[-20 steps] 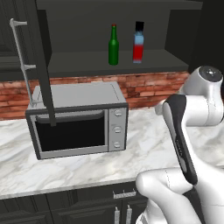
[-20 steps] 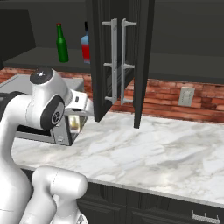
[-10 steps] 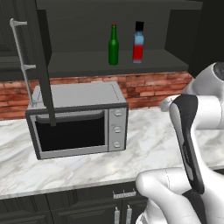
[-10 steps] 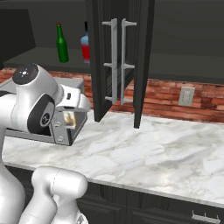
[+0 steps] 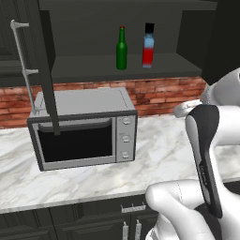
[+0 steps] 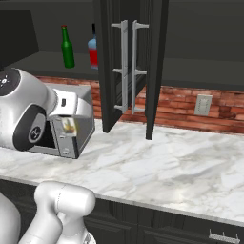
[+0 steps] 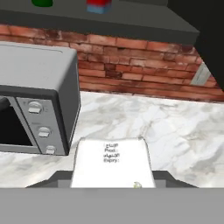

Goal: Sort all alcoholic drinks to one cabinet, and non-alcoholic drinks to the other.

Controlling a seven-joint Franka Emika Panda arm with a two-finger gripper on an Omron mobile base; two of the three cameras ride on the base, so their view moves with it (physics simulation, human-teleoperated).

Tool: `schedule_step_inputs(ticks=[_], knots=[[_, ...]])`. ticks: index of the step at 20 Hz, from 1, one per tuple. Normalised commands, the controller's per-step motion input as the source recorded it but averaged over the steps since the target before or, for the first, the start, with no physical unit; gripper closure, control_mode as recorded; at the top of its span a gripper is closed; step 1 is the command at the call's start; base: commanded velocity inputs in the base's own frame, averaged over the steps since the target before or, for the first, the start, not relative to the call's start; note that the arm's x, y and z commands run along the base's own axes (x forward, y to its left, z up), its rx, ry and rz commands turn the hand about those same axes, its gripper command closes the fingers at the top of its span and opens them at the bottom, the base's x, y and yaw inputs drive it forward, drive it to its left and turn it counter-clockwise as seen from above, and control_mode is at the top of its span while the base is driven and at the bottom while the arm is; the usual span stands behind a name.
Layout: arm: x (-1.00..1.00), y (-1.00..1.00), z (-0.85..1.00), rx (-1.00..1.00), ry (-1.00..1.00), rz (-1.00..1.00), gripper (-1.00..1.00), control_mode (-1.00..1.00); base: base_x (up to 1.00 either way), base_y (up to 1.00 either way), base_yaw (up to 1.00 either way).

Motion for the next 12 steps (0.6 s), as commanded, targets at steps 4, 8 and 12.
schedule_step_inputs(ticks=[4,8,12], knots=[[-0.25,0.01,0.23,-0.02,-0.09,0.00,1.00,-1.00,0.00,0.00,0.00],[-0.26,0.00,0.22,-0.01,-0.10,0.00,1.00,-1.00,0.00,0.00,0.00],[-0.22,0.00,0.18,0.00,-0.07,0.00,1.00,-1.00,0.00,0.00,0.00]])
